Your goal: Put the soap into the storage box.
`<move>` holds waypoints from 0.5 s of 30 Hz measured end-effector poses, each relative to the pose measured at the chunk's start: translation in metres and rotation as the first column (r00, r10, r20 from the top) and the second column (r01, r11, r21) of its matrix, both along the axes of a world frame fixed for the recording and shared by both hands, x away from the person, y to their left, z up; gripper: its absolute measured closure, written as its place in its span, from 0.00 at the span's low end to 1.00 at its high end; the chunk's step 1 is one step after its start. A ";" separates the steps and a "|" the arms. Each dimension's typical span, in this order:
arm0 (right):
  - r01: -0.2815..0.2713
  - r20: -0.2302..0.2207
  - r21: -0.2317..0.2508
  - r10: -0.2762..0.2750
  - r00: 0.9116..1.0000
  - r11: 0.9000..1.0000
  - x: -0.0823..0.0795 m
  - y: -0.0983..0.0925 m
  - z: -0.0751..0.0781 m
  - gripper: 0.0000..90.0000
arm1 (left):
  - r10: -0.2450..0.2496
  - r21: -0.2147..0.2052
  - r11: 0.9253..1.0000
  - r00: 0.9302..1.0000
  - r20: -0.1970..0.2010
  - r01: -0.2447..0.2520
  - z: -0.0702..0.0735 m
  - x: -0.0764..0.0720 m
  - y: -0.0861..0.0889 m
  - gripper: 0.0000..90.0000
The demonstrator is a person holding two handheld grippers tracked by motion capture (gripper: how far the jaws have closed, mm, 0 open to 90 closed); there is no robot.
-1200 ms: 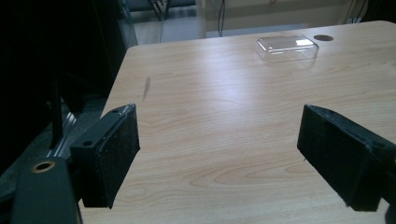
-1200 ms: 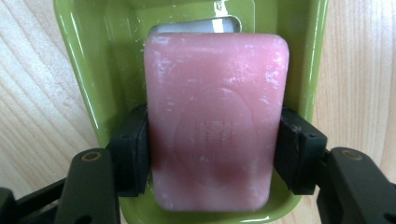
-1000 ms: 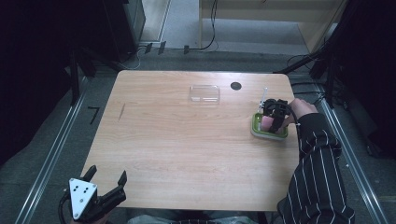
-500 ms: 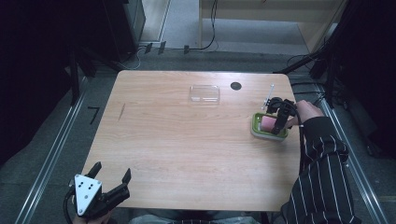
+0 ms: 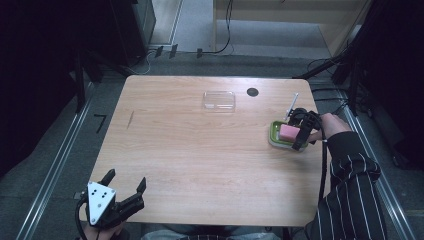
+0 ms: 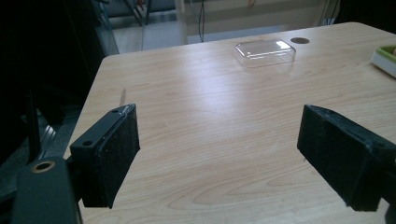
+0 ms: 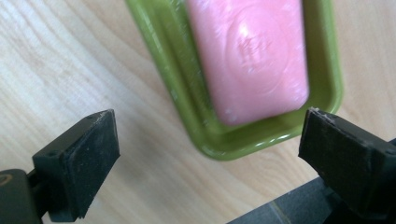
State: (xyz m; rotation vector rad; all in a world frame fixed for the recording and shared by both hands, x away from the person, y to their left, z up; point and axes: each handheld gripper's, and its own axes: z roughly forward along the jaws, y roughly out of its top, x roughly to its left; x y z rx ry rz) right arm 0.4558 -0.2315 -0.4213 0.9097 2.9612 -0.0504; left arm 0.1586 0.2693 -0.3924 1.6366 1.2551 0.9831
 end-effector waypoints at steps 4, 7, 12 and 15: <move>0.023 -0.005 -0.012 -0.023 1.000 1.000 -0.008 0.002 0.002 0.05 | -0.008 -0.003 1.000 1.000 0.002 0.008 0.000 0.002 -0.001 0.15; 0.027 -0.008 -0.028 -0.027 1.000 0.999 -0.014 0.005 0.004 0.05 | -0.011 -0.004 1.000 1.000 0.004 0.011 0.000 0.003 -0.002 0.15; 0.027 0.001 -0.034 -0.026 1.000 0.999 -0.028 0.012 0.009 0.04 | -0.032 -0.001 0.999 0.999 0.002 0.032 0.000 0.007 -0.005 0.15; 0.030 -0.002 -0.030 -0.030 1.000 0.999 -0.033 0.015 0.010 0.04 | -0.036 -0.003 0.999 0.999 0.002 0.036 0.000 0.009 -0.007 0.15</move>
